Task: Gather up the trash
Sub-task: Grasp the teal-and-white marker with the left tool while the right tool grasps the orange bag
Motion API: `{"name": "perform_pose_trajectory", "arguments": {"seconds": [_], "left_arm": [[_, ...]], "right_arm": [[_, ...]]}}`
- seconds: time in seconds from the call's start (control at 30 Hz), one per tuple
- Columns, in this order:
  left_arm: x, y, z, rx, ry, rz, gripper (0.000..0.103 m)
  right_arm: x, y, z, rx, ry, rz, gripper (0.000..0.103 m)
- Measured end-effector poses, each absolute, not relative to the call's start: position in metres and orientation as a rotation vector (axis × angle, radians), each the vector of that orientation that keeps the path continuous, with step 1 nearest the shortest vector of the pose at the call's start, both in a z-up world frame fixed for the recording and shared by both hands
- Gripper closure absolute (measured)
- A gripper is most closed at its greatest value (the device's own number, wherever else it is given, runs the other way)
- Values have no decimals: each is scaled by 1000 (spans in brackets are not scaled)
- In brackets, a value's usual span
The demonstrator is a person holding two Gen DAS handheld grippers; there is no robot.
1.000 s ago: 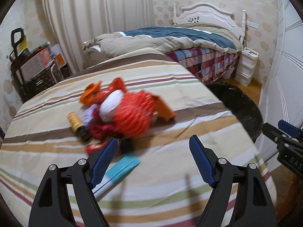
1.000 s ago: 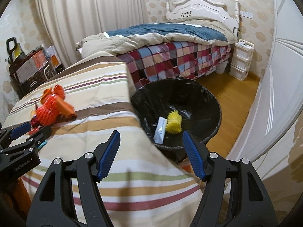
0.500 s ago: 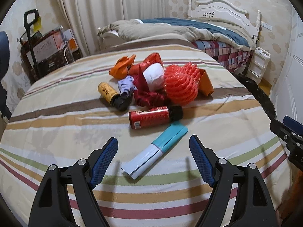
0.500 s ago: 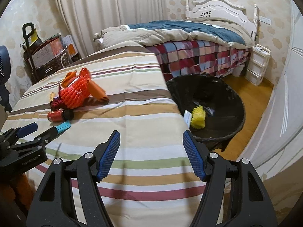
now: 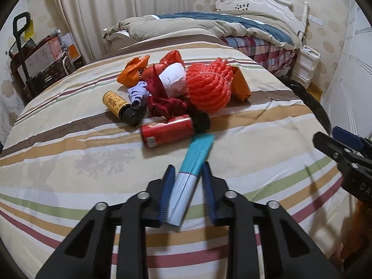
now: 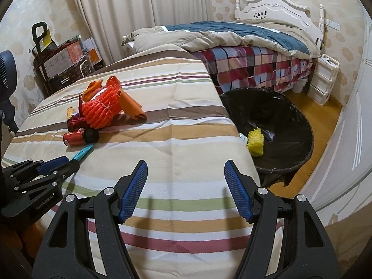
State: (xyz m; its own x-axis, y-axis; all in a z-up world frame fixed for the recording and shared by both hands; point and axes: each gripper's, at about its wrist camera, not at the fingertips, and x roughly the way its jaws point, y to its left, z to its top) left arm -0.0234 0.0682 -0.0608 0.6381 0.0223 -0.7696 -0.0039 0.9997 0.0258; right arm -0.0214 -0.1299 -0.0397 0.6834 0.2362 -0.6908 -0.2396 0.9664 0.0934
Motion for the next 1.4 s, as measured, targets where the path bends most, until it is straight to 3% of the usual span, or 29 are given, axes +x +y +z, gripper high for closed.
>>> {"name": "perform_pose_trajectory", "arguments": {"seconds": [0.1, 0.93, 1.27, 1.4], "left_arm": [[-28, 73, -59, 2, 870, 5, 83], [-23, 171, -48, -132, 812, 241, 83], [-8, 178, -50, -138, 819, 252, 83], [-5, 179, -51, -141, 824, 252, 83]], "right_arm": [[-22, -126, -40, -11, 775, 275, 36], [38, -52, -37, -113, 771, 337, 40], [64, -31, -42, -148, 807, 356, 57], [67, -28, -44, -149, 822, 387, 74]]}}
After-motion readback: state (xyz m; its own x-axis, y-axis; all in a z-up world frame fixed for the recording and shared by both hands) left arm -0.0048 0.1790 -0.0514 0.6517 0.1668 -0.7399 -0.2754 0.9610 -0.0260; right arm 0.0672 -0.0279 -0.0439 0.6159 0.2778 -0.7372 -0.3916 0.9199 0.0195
